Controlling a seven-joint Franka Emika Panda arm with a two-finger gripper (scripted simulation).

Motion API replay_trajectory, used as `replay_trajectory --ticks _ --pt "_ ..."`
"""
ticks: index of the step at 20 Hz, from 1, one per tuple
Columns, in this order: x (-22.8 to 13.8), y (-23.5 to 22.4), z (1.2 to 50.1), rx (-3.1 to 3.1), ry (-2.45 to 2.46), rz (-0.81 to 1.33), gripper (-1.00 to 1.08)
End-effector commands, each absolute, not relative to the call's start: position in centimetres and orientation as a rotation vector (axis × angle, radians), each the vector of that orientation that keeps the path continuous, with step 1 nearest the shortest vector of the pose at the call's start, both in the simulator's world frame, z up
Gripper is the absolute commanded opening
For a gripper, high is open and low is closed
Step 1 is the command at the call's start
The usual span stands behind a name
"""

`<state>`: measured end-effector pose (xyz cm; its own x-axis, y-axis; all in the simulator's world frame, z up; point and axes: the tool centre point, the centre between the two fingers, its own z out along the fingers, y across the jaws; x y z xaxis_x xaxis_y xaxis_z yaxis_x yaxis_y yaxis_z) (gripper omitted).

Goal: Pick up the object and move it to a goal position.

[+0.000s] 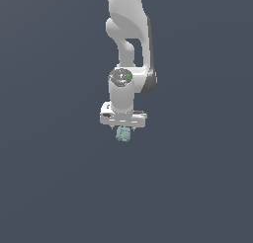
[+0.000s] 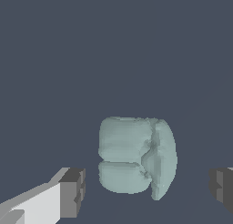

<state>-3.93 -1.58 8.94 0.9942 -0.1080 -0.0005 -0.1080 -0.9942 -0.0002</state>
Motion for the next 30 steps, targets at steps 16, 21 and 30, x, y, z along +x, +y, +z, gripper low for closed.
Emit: replay_trajectory --ticks 16,21,30 --pt "-4.0 -1.6 4.0 -3.137 0.172 0.0 -1.0" --pt "-4.0 -1.6 4.0 -3.137 0.172 0.0 -1.0" --pt "-4.1 -1.5 4.5 -3.137 0.172 0.0 -1.0"
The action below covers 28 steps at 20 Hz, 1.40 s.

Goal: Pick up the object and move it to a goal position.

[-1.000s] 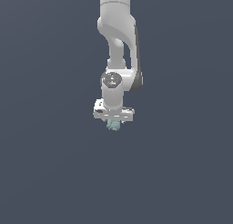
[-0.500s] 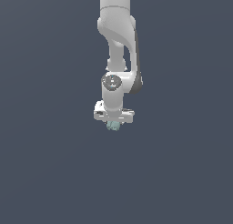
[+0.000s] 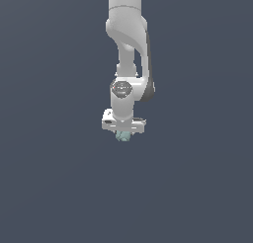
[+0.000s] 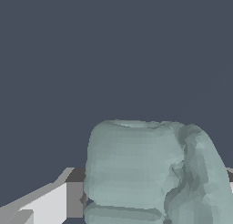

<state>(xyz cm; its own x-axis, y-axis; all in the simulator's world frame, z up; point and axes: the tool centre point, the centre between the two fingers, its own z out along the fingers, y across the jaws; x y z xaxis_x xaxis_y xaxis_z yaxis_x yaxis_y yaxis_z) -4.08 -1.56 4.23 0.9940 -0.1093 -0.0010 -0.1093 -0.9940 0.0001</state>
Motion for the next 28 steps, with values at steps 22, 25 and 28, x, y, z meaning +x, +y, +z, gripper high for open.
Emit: replay_trajectory --ticks 22,25,28 --pt "-4.6 0.4 21.9 3.136 -0.172 0.0 -1.0" --pt "-4.7 0.8 25.3 3.136 -0.172 0.0 -1.0" --pt "-4.7 1.1 28.3 3.136 -0.172 0.0 -1.0"
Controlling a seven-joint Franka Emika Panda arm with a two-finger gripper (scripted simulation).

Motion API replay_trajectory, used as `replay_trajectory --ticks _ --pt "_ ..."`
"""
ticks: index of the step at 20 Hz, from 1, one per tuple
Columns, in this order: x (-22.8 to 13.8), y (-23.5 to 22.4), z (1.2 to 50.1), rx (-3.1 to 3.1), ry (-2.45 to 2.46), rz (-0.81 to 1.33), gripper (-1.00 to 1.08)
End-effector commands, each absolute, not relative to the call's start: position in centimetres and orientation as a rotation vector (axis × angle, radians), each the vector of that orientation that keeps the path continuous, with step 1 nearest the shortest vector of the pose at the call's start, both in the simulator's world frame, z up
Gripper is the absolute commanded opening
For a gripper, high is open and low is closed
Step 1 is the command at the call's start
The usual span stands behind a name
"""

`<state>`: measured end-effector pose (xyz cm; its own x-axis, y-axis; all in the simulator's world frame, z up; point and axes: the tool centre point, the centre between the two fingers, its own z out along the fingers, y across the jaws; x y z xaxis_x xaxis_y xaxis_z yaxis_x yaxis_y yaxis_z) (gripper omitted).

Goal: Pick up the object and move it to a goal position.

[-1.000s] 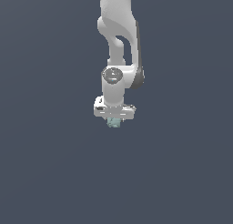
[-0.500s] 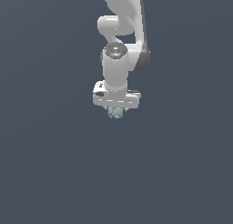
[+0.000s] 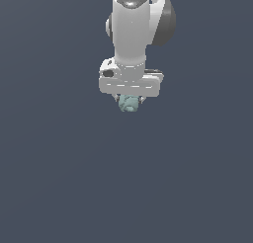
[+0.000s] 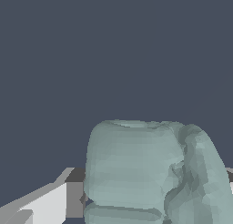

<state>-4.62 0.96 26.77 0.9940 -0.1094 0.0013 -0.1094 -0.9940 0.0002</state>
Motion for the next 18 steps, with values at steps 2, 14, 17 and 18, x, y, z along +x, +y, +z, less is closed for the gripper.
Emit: replay_trajectory --ticks 2,14,17,18 --pt "-4.7 1.3 30.2 3.136 -0.172 0.0 -1.0" --pt "-4.4 2.1 36.4 3.136 -0.172 0.0 -1.0" --pt "-4.4 2.1 36.8 3.137 -0.172 0.0 -1.0" --pt "-4.4 2.1 36.8 3.137 -0.172 0.0 -1.0"
